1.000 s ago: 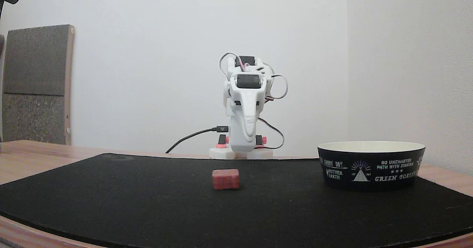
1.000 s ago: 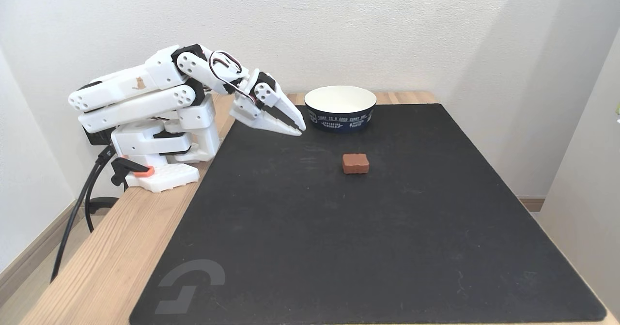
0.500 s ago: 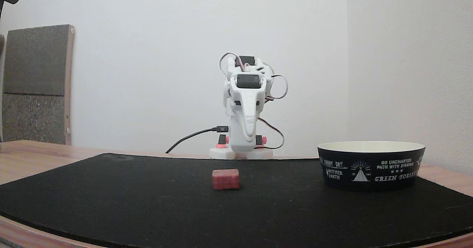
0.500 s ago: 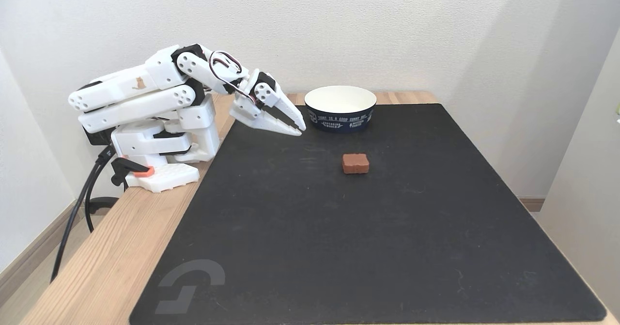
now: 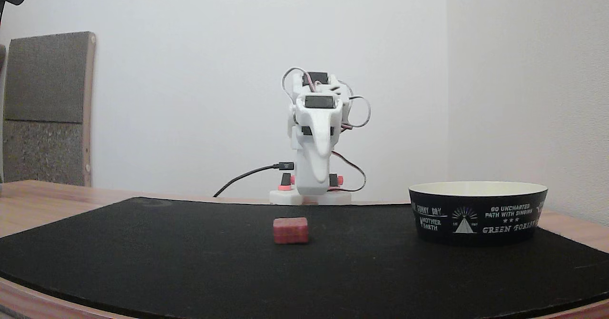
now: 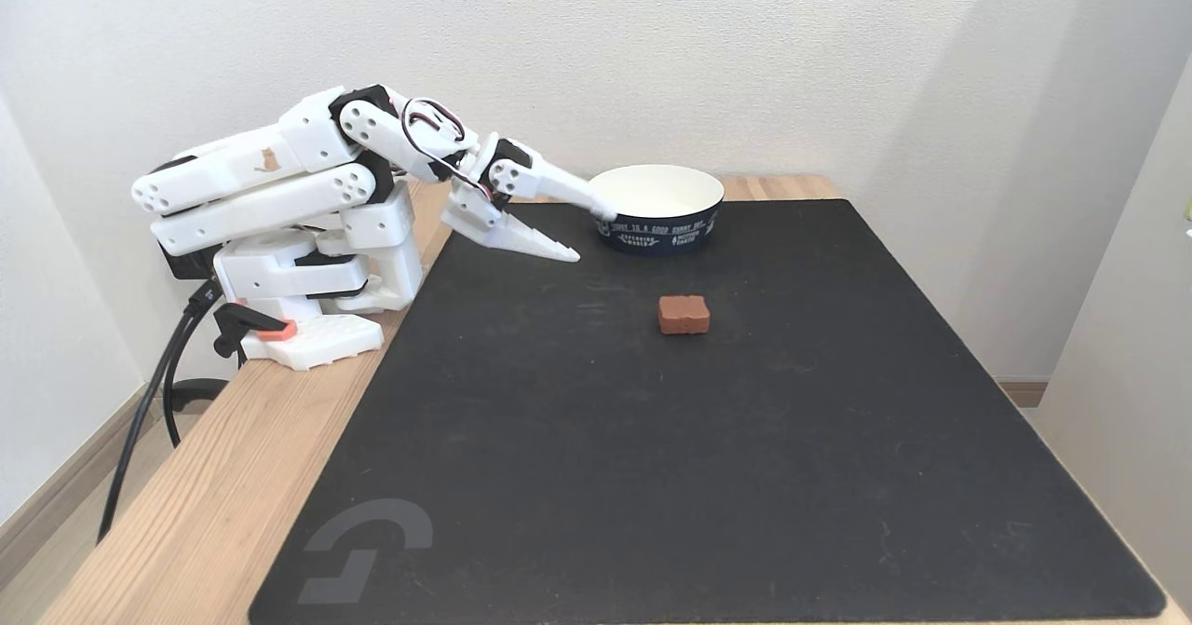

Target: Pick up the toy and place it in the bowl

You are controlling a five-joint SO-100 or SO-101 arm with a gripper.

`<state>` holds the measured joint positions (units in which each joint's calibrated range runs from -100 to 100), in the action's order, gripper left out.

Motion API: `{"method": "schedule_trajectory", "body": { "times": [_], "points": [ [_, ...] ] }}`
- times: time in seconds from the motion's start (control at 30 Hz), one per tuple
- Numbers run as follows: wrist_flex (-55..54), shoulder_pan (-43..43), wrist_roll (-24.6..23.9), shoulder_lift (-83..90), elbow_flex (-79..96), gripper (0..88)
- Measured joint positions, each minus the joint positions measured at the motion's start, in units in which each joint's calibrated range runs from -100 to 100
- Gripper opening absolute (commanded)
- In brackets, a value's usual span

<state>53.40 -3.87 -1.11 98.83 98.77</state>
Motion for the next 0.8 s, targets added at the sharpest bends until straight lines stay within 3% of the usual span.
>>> {"method": "schedule_trajectory", "body": {
  "times": [0.3, 0.43, 0.63, 0.8],
  "points": [
    [0.00, 0.42, 0.00, -0.92, -0.19, 34.0],
    [0.00, 1.00, 0.00, -10.41, -6.14, 34.0],
    [0.93, 0.50, 0.00, -45.30, -34.39, 34.1],
    [9.03, 0.75, 0.00, -73.27, -57.35, 34.1]
  ]
}}
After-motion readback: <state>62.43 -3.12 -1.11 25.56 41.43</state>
